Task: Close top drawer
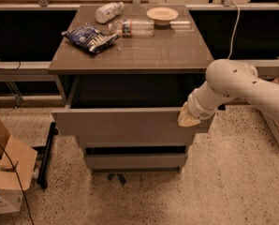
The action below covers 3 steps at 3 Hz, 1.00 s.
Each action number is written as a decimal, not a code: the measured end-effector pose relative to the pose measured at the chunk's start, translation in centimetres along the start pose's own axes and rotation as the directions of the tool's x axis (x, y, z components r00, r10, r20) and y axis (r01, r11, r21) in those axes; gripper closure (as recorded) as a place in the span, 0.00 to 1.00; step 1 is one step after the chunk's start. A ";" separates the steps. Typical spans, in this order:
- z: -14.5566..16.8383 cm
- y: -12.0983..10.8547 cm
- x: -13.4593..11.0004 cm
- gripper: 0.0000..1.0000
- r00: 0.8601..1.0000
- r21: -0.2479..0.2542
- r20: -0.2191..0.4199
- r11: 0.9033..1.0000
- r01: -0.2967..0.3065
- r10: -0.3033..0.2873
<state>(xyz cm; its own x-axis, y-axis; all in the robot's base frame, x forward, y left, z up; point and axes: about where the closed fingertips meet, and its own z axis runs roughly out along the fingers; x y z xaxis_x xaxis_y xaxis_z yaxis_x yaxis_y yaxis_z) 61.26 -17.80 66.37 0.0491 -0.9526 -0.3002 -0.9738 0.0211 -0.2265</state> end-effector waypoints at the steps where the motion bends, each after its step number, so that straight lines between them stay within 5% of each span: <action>1: 0.8 -2.5 -0.5 1.00 0.999 0.066 0.013 0.997 0.041 -0.042; 2: 0.8 -2.4 -0.5 1.00 0.999 0.067 0.013 0.997 0.041 -0.042; 3: 1.6 -6.1 -0.7 1.00 0.996 0.130 0.047 0.989 0.074 -0.081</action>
Offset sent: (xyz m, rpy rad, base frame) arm 0.1542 0.0248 0.0098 0.1134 -0.3498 0.1351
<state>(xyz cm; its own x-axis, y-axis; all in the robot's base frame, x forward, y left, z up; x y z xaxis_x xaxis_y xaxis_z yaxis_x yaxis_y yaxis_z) 67.50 -16.73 66.48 0.1380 -0.9358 -0.3245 -0.9304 -0.0101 -0.3663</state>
